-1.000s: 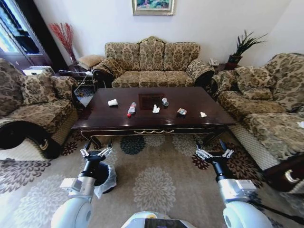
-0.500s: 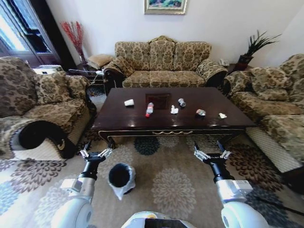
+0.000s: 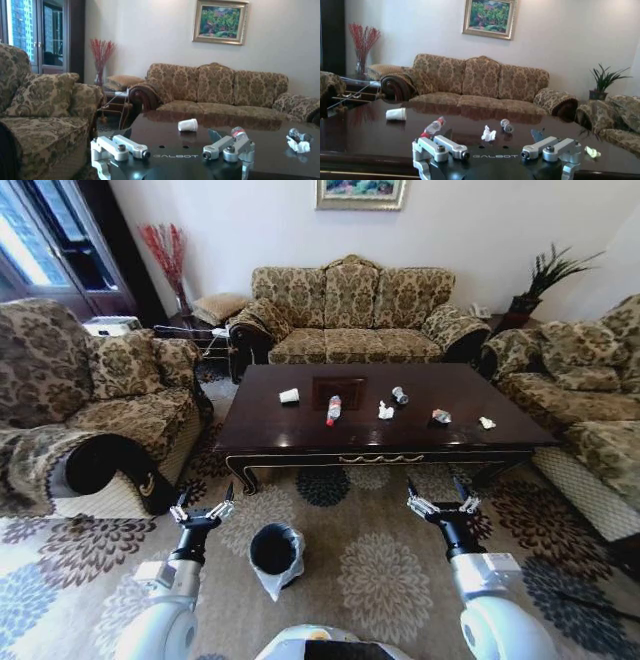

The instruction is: Move to the front of the table and place the trash on the table into the trash bin.

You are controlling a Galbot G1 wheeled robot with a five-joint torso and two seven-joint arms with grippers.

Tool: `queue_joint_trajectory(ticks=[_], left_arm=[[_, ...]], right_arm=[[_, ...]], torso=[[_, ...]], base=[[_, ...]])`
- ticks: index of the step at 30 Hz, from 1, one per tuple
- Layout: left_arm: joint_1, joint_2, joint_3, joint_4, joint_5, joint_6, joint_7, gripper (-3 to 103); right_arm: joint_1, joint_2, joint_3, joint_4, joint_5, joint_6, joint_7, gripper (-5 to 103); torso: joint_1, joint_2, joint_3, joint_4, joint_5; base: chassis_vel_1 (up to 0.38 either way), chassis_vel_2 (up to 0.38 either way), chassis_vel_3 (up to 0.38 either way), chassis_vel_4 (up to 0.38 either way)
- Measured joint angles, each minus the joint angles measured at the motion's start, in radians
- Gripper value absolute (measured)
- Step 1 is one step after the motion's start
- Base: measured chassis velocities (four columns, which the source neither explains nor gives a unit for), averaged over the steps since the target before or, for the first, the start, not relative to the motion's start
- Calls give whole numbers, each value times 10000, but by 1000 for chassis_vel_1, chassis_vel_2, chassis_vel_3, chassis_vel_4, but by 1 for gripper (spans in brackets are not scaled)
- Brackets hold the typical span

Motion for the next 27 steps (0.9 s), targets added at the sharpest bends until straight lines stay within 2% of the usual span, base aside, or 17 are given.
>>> queue_joint_trajectory(ticks=[7, 11, 14, 15, 18, 19, 22, 23, 27], left_arm=[[-36, 90, 19, -48, -23, -121, 203, 100], [-104, 196, 11, 239, -68, 71, 392, 100], [-508, 399, 180, 2044, -48, 367, 624, 100], [-508, 399, 180, 2044, -48, 367, 624, 100], [-1071, 281, 437, 3632, 596, 554, 794, 100], [-1071, 281, 437, 3632, 596, 554, 794, 100], [-1862, 219, 621, 5287, 1091, 782, 802, 100], [-1862, 219, 621, 5287, 1091, 782, 802, 100], [-2548, 288, 1133, 6224, 497, 1928, 623, 100]], right_arm=[[5, 98, -19, 106, -48, -6, -1, 100], [-60, 93, 29, 120, -44, 9, -1, 100], [-184, 98, 57, 120, -43, 132, 14, 100], [-184, 98, 57, 120, -43, 132, 14, 100], [-309, 82, 117, 211, -10, 207, 63, 100], [-309, 82, 117, 211, -10, 207, 63, 100], [-400, 52, 279, 312, 48, 347, 143, 100], [-400, 52, 279, 312, 48, 347, 143, 100], [-535, 102, 365, 378, 128, 575, 261, 100]], torso=[[0, 0, -1, 1, -8], [0, 0, -1, 1, -2], [0, 0, -1, 0, -7], [0, 0, -1, 0, -7], [0, 0, -1, 1, -12], [0, 0, -1, 1, -12], [0, 0, 0, 0, -9], [0, 0, 0, 0, -9], [0, 0, 0, 0, -6]], base=[[0, 0, 0, 0], [0, 0, 0, 0], [0, 0, 0, 0], [0, 0, 0, 0], [0, 0, 0, 0], [0, 0, 0, 0], [0, 0, 0, 0], [0, 0, 0, 0], [0, 0, 0, 0]])
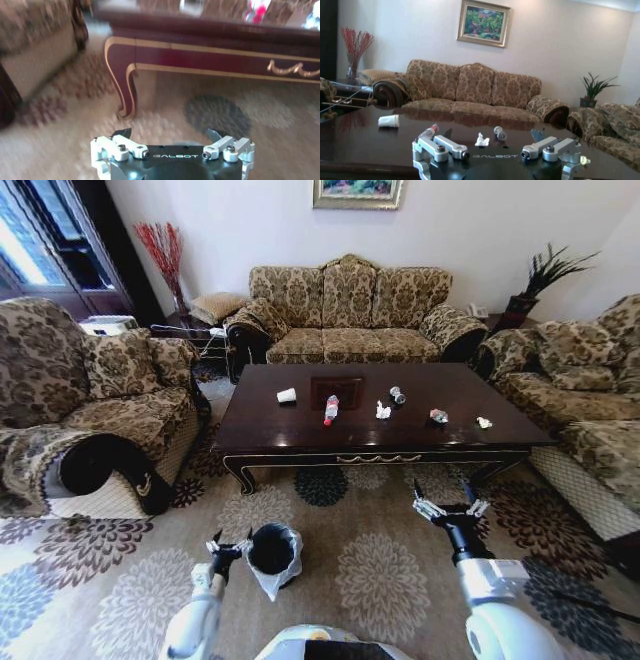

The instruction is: Move to the front of the table and place the trash on the table into the trash bin.

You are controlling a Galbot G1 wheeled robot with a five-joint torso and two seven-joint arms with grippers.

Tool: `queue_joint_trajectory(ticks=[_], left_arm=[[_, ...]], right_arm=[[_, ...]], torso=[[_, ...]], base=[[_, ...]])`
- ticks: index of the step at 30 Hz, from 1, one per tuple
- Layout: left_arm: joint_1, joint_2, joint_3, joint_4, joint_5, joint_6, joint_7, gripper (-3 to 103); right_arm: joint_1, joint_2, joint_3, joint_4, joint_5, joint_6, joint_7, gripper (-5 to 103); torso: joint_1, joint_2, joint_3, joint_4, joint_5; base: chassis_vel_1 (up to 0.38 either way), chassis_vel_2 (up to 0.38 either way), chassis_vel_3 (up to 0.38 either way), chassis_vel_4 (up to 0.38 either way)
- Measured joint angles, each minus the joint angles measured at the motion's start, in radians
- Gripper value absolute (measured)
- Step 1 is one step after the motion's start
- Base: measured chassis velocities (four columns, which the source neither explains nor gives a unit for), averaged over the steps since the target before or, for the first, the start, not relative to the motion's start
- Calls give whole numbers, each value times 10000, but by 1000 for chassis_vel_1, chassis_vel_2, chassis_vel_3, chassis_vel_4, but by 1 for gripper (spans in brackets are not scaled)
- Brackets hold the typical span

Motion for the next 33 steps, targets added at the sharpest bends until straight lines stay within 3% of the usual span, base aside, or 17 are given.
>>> queue_joint_trajectory(ticks=[5, 8, 13, 16, 19, 22, 30, 33], left_arm=[[-580, -68, 432, 854, -82, 304, -344, 100], [-1319, 62, 696, 2117, -29, 44, -396, 100], [-1972, 303, 782, 3245, 0, -342, -367, 100], [-2295, 489, 791, 3695, -55, -398, -233, 100], [-2727, 912, 630, 4385, -316, -423, 587, 100], [-2932, 1128, 554, 4847, -480, -418, 913, 100], [-3546, 1098, 584, 6066, -602, -365, 975, 100], [-3908, 978, 606, 6745, -588, -369, 883, 100]], right_arm=[[-99, 110, 12, 18, -47, 241, 64, 100], [-196, 139, 165, 198, 12, 268, 177, 100], [-264, 160, 335, 346, 83, 268, 339, 100], [-353, 181, 428, 444, 120, 263, 372, 100], [-488, 235, 515, 519, 126, 231, 404, 100], [-563, 199, 521, 520, 119, 235, 437, 100], [-560, 52, 619, 507, 100, 145, 498, 100], [-463, 0, 490, 597, 280, -225, 631, 100]], torso=[[0, 0, 0, 1, -1], [0, 0, 0, -1, -1], [0, 0, 0, 2, -2], [0, 0, 0, 0, -2], [0, 0, 0, 0, -3], [0, 0, 0, 2, 0], [0, 0, 0, 0, -3], [0, 0, -1, -1, -2]], base=[[0, 0, 0, 0], [0, 0, 0, 0], [0, 0, 0, 0], [0, 0, 0, 0], [0, 0, 0, 0], [0, 0, 0, 0], [0, 0, 0, 0], [0, 0, 0, 0]])
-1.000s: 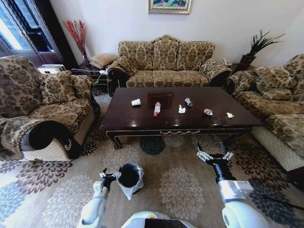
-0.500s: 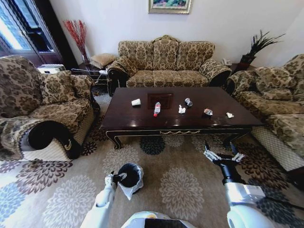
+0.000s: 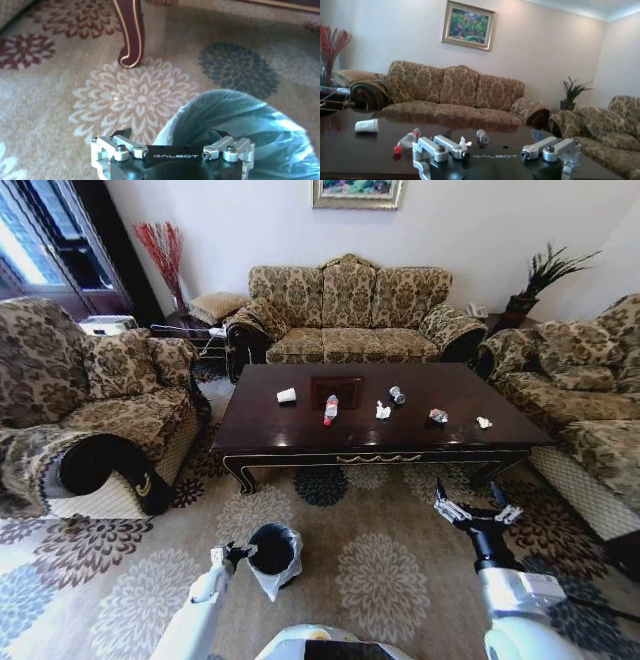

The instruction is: Move to the front of the table and place the trash on the table into the trash bin.

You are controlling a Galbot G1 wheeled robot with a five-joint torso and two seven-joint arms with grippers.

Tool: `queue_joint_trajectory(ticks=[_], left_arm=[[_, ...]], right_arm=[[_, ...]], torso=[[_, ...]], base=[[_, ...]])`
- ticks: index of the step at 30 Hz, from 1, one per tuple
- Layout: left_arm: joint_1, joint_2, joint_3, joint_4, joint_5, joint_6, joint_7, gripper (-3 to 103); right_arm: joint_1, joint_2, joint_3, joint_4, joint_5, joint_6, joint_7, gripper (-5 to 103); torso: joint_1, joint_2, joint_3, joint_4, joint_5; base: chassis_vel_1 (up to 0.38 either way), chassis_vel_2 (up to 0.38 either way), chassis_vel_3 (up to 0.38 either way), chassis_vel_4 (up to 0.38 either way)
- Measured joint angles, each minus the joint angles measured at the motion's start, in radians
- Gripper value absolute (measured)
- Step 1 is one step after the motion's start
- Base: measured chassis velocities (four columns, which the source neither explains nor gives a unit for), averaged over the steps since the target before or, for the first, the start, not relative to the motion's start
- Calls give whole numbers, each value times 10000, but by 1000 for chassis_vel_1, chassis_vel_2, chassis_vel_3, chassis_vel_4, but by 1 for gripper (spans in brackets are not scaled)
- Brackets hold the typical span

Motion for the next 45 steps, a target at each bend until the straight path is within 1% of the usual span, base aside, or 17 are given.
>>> queue_joint_trajectory(ticks=[1, 4, 8, 20, 25, 31, 36, 38, 39, 41, 43, 45], left_arm=[[0, 0, 0, 0, 0, 0, 0, 100], [-150, 5, 136, 429, -52, -19, -86, 100], [-300, 12, 167, 760, -71, -52, -114, 100], [-703, -69, 386, 1145, -284, 10, -196, 100], [-871, -72, 449, 1447, -474, 10, -219, 100], [-926, -26, 447, 1639, -493, 20, -231, 100], [-1045, -11, 447, 1764, -494, 143, -327, 101], [-1058, -1, 456, 1784, -480, 297, -375, 91], [-1058, -1, 456, 1784, -480, 297, -375, 91], [-1033, -21, 459, 1793, -480, 325, -376, 81], [-1019, -30, 459, 1797, -480, 326, -378, 81], [-966, -64, 457, 1807, -467, 328, -383, 70]], right_arm=[[0, 0, 0, 0, 0, 0, 0, 100], [5, -117, -53, 183, 467, -397, 104, 100], [20, -138, -52, 232, 556, -449, 133, 100], [-72, 73, 78, 233, 570, -275, 275, 100], [-42, 18, 142, 231, 593, -223, 344, 100], [95, 54, 195, 96, 696, -142, 432, 100], [115, 85, 188, -97, 709, 42, 438, 100], [121, 85, 172, -160, 709, 83, 440, 100], [121, 85, 172, -160, 709, 83, 440, 100], [124, 56, 176, -187, 711, 88, 456, 100], [127, 45, 180, -195, 712, 88, 463, 100], [143, 11, 198, -208, 717, 88, 469, 100]], torso=[[0, 0, 0, 0, 0], [0, 0, 0, 2, 0], [0, 0, 0, 2, 0], [-1, 0, 0, 1, 0], [-1, 0, 0, 1, -1], [-1, 0, 0, 2, 0], [-1, 0, 0, 0, 0], [-1, 0, 0, 2, 1], [-1, 0, 0, 2, 1], [-1, 0, 0, 1, 1], [-1, 0, 0, 0, 1], [-1, 0, 0, 2, 1]], base=[[0, 0, 0, 0], [0, 0, 0, 0], [0, 0, 0, 0], [0, 0, 0, 0], [0, 0, 0, 0], [0, 0, 0, 0], [0, 0, 0, 0], [0, 0, 0, 0], [0, 0, 0, 0], [0, 0, 0, 0], [0, 0, 0, 0], [0, 0, 0, 0]])
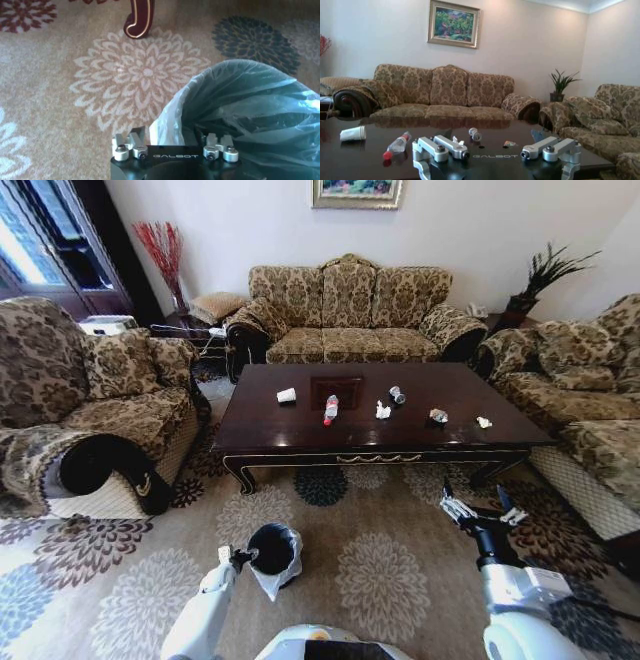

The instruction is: Move to the front of the table and place the trash on the table into the trash bin.

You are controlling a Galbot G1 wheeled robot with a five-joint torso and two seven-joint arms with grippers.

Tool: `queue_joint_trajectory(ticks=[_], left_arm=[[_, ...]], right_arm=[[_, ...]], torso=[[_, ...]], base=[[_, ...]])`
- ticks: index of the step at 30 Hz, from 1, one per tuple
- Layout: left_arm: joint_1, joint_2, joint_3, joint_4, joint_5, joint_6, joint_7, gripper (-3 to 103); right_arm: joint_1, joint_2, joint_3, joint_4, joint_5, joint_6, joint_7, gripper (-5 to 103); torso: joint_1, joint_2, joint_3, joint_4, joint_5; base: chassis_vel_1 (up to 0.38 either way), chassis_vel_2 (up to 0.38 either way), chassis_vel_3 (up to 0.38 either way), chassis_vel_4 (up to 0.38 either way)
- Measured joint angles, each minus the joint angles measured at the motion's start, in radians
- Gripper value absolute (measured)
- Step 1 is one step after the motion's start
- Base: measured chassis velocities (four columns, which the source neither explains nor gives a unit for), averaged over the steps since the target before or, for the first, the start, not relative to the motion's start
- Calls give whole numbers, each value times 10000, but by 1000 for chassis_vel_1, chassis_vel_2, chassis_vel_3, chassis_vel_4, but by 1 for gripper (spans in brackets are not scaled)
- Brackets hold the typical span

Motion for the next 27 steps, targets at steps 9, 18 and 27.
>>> queue_joint_trajectory(ticks=[9, 18, 27], left_arm=[[13, -28, 94, -100, 22, 163, -10, 37], [-60, -117, 132, -152, 32, 248, -40, 6], [47, -128, 73, -308, 0, 267, -54, 3]], right_arm=[[117, -76, -57, -2, 0, -87, 0, 100], [134, -72, -35, -7, -4, -97, 58, 100], [174, -49, -61, -26, -28, -106, 62, 100]], torso=[[0, 0, 0, 0, 0], [2, 0, 0, -4, -1], [2, 0, 0, 0, -3]], base=[[0, 0, 0, 0], [0, 0, 0, 0], [0, 0, 0, 0]])
